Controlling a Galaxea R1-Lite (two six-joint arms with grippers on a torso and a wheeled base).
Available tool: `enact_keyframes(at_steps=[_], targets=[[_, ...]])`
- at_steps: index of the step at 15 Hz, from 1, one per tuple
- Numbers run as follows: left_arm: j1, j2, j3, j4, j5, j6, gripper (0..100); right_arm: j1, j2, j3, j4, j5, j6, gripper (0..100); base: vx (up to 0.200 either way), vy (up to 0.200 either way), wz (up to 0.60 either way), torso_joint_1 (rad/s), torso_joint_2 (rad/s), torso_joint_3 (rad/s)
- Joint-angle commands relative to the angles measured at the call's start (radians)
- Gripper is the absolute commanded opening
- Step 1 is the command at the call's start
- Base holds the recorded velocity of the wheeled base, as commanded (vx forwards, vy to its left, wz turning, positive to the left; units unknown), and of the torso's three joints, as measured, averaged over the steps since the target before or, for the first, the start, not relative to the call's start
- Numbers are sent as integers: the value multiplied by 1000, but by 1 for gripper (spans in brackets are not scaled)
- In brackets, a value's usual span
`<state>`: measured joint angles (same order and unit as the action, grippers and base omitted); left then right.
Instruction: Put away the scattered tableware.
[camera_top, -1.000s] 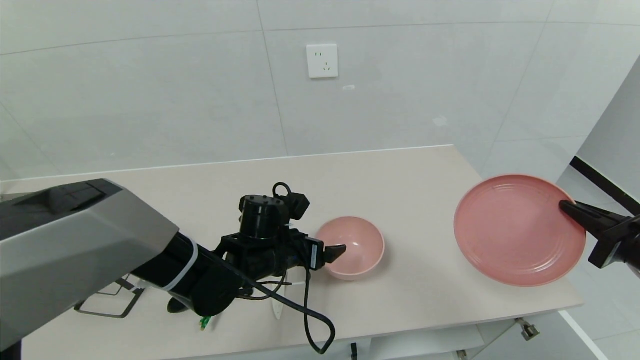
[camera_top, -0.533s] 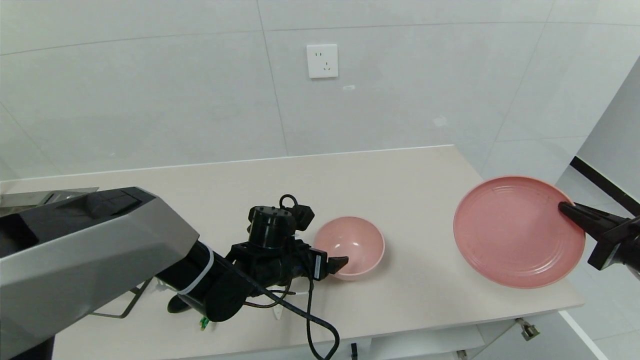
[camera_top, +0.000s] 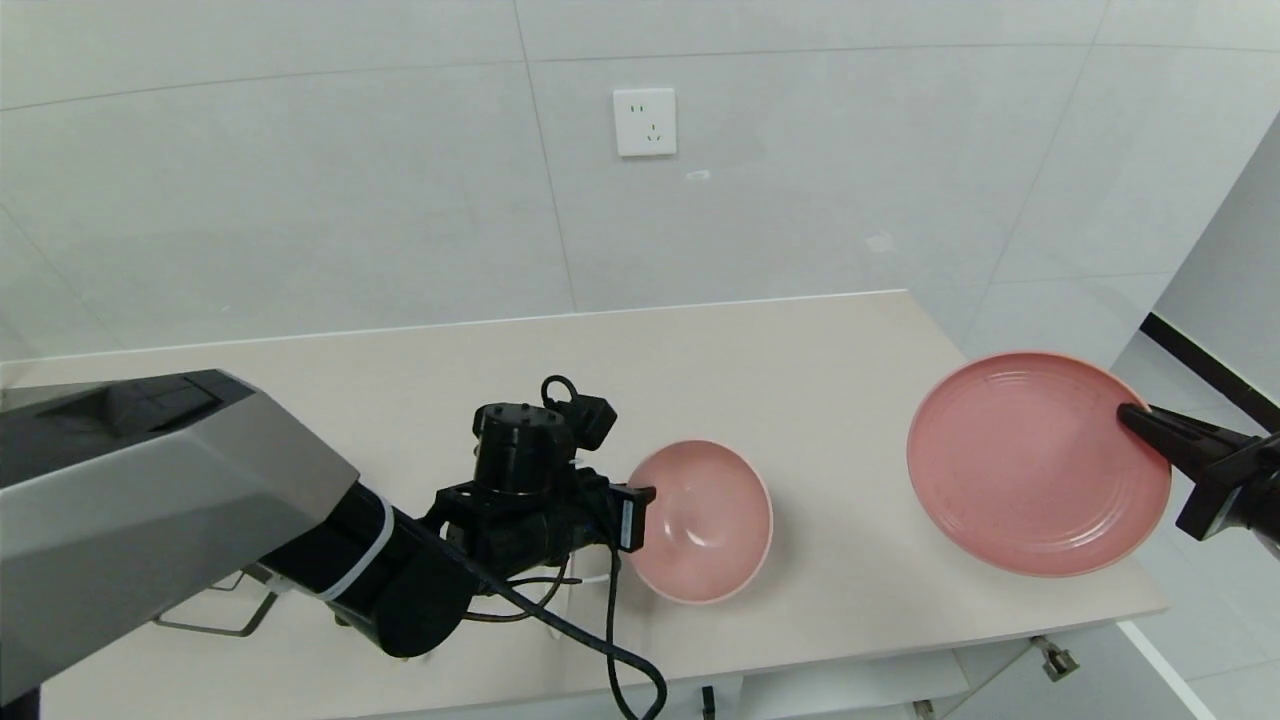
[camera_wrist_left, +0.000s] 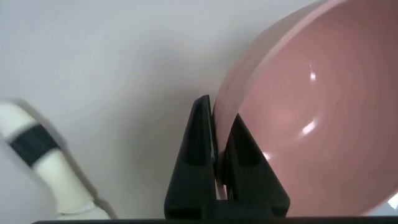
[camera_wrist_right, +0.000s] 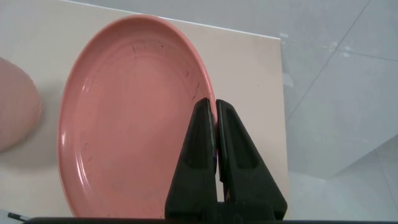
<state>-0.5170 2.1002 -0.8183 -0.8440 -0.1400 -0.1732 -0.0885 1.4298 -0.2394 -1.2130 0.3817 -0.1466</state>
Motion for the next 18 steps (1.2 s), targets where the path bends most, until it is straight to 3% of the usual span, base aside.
enact_keyframes(at_steps=[1, 5, 7, 9, 10, 12, 13, 15, 16, 18], targets=[[2, -92, 18, -27, 5, 6, 0, 0, 0, 0, 0, 0, -1, 0, 0, 0, 0, 0, 0, 0], [2, -324, 140, -47, 34, 84, 0, 0, 1, 2, 0, 0, -1, 0, 0, 0, 0, 0, 0, 0], [0, -439, 214, -41, 63, 143, 0, 0, -3, 2, 0, 0, -1, 0, 0, 0, 0, 0, 0, 0], [2, -499, 248, -40, 71, 146, 0, 7, -8, 2, 0, 0, 1, 0, 0, 0, 0, 0, 0, 0], [3, -506, 248, -40, 108, 144, 0, 13, -11, 2, 0, 0, -1, 0, 0, 0, 0, 0, 0, 0], [6, -526, 263, -43, 142, 120, 0, 42, -19, -1, -5, 0, 2, 0, 0, 0, 0, 0, 0, 0], [8, -529, 261, -46, 155, 87, 0, 52, -26, -3, -7, 0, 7, 0, 0, 0, 0, 0, 0, 0], [11, -559, 265, -63, 186, -19, 0, 64, -46, -12, -7, -1, 18, 0, 0, 0, 0, 0, 0, 0], [9, -591, 278, -73, 188, -43, 0, 64, -52, -32, -7, -3, 44, 0, 0, 0, 0, 0, 0, 0], [9, -663, 301, -56, 192, -40, 0, 64, -57, -58, -7, -3, 76, 0, 0, 0, 0, 0, 0, 0]])
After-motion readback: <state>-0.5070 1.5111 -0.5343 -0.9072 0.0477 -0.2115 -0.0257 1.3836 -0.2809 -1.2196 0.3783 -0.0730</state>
